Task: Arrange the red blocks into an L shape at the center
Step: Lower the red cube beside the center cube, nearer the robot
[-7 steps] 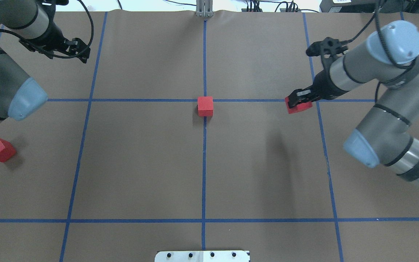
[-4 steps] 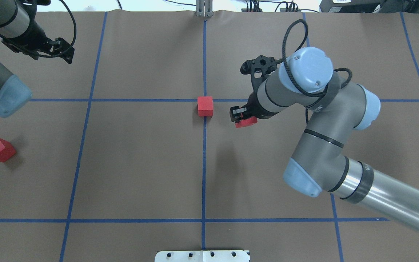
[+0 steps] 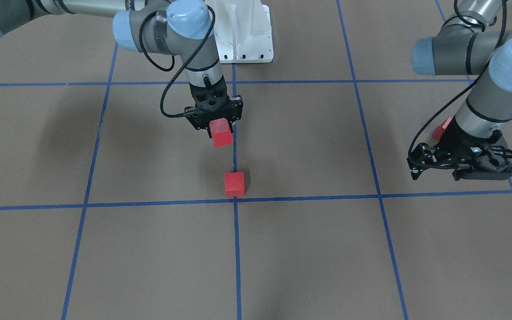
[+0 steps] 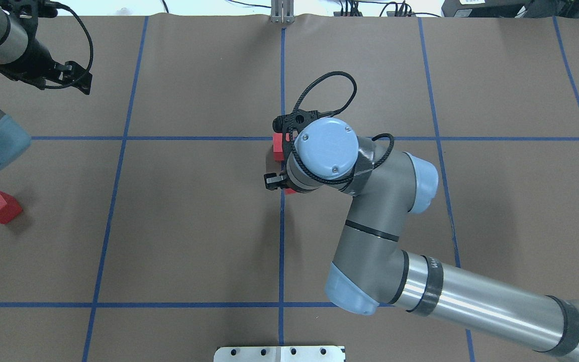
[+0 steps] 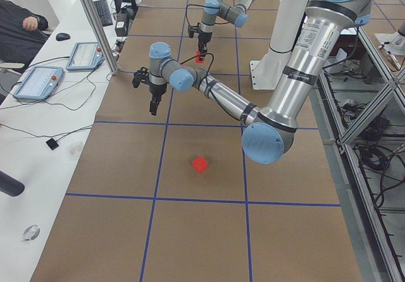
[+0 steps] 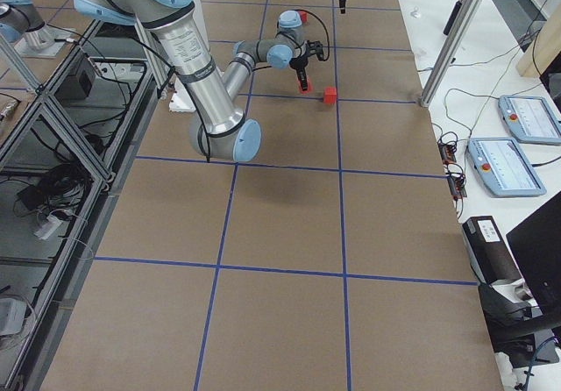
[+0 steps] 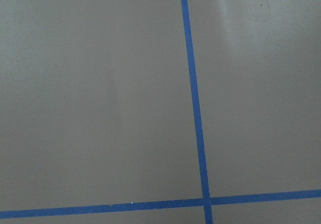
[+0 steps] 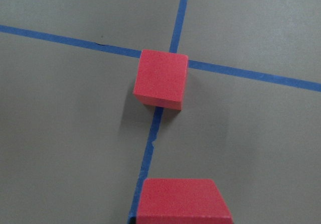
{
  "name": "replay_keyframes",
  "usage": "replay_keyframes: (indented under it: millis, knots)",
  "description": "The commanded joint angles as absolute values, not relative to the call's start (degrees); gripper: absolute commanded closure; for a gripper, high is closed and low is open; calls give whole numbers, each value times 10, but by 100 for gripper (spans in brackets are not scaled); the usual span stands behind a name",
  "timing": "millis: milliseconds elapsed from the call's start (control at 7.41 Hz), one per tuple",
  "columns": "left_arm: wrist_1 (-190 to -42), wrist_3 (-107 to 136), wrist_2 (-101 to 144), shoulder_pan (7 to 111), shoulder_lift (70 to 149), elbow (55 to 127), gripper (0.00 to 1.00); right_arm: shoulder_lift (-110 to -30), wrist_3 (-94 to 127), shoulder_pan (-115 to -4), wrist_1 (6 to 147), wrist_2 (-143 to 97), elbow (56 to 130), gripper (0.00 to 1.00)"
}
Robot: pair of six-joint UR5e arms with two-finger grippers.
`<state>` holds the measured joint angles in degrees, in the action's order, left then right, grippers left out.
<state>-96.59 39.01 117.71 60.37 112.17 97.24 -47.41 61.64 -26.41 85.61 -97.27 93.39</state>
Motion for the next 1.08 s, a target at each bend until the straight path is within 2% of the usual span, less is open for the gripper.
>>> replay_keyframes:
  millis: [0, 270, 539, 944]
  knots:
    - [-968, 390, 1178, 603, 1121, 969, 1, -438, 648, -258, 853, -956, 869, 100]
    - [-968, 393, 1178, 601, 1121, 969, 1, -440, 678, -258, 815, -926, 855, 100]
    - [-971, 393, 1178, 601, 1122, 968, 1, -438, 681, -263, 768, -920, 810, 100]
    - [-976, 393, 1178, 600, 1122, 965, 1, -438, 680, -265, 767, -920, 805, 100]
